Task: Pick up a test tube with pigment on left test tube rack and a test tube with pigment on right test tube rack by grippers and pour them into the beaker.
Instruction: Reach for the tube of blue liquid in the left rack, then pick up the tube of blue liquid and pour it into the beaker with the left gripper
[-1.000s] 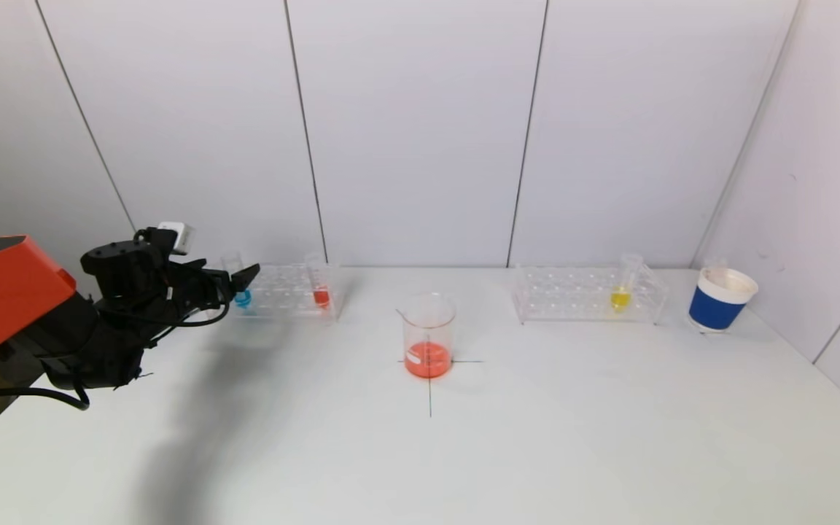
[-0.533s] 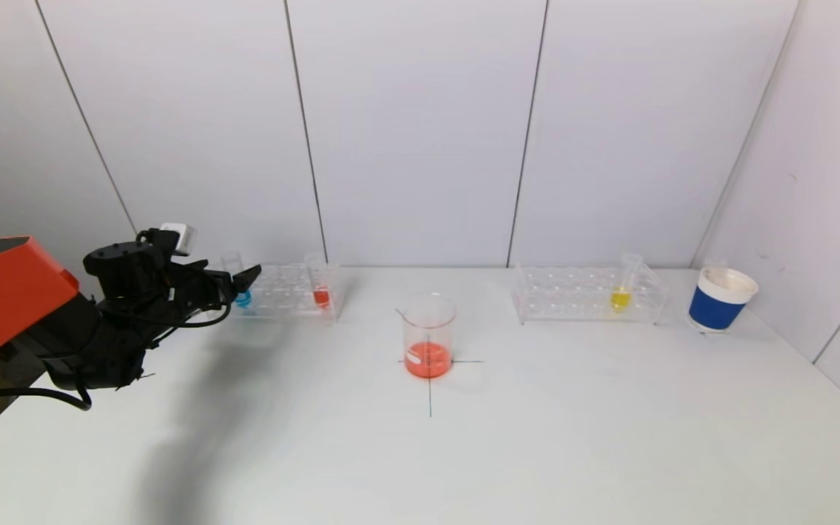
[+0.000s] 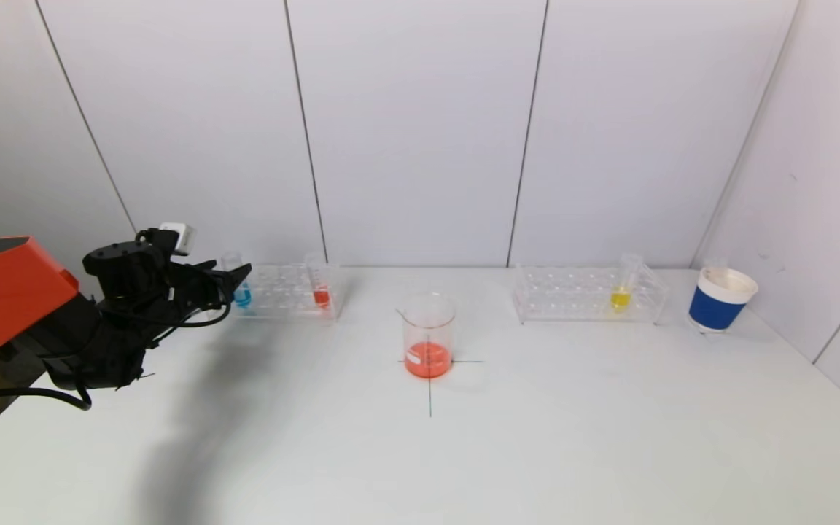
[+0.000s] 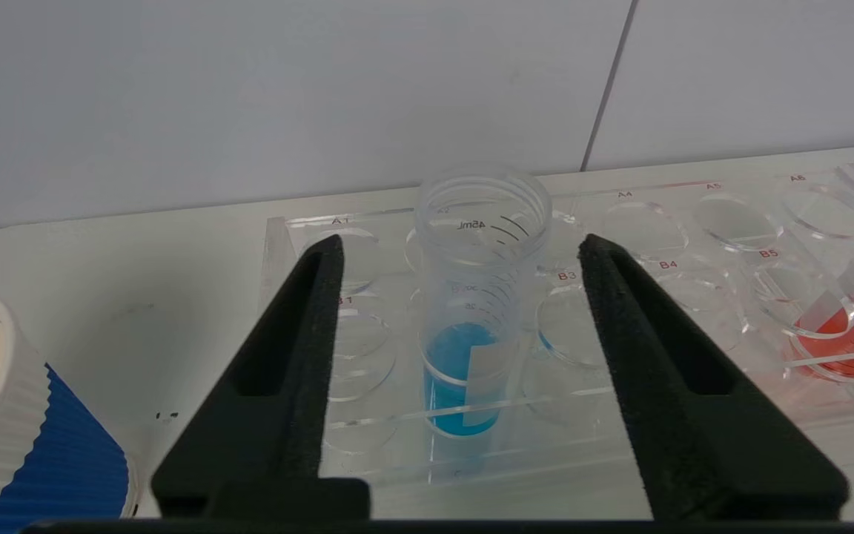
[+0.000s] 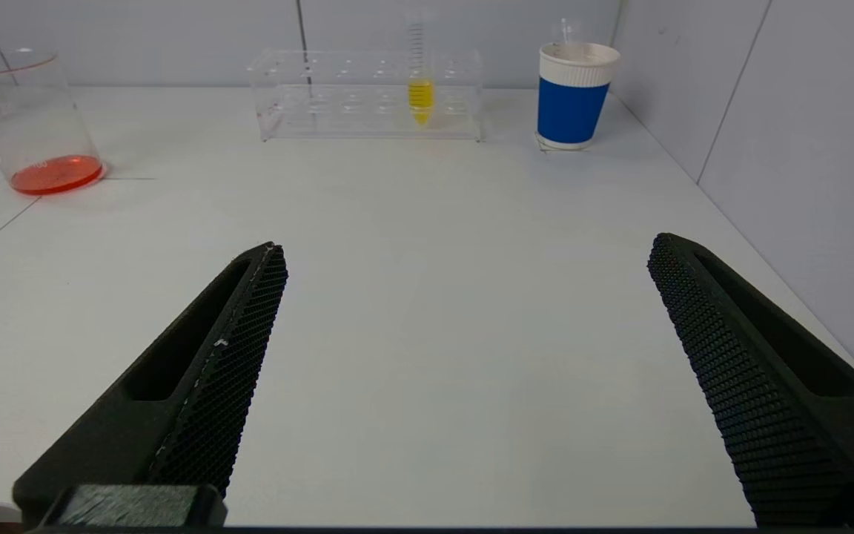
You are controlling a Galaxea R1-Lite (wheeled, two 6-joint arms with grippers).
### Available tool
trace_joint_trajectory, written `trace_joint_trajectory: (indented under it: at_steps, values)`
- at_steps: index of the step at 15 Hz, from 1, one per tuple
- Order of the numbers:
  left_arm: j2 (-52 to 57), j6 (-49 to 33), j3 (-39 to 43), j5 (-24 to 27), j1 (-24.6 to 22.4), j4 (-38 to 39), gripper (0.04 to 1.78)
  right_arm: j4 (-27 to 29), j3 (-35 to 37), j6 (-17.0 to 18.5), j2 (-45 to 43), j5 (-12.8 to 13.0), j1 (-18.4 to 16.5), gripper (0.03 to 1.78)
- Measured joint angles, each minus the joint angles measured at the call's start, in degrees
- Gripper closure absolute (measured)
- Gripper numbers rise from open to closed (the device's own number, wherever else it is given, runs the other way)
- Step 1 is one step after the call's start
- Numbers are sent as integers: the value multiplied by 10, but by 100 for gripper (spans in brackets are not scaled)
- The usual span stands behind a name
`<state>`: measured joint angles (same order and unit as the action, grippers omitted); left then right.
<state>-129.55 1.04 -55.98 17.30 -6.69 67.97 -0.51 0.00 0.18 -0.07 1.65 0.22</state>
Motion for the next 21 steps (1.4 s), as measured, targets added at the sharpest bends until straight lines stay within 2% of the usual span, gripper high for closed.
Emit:
trace_joint_trajectory:
  at_steps: [2, 3, 4, 21]
  values:
    - [0, 0, 0, 0, 0, 0, 116, 0, 0, 0, 0, 0, 0, 4]
    - [0, 0, 0, 1, 0, 0, 130, 0, 0, 0, 0, 0, -1, 4]
    - [0, 0, 0, 0, 0, 0, 137, 0, 0, 0, 0, 0, -1, 4]
    - [1, 0, 0, 0, 0, -1, 140, 0, 0, 0, 0, 0, 0, 4]
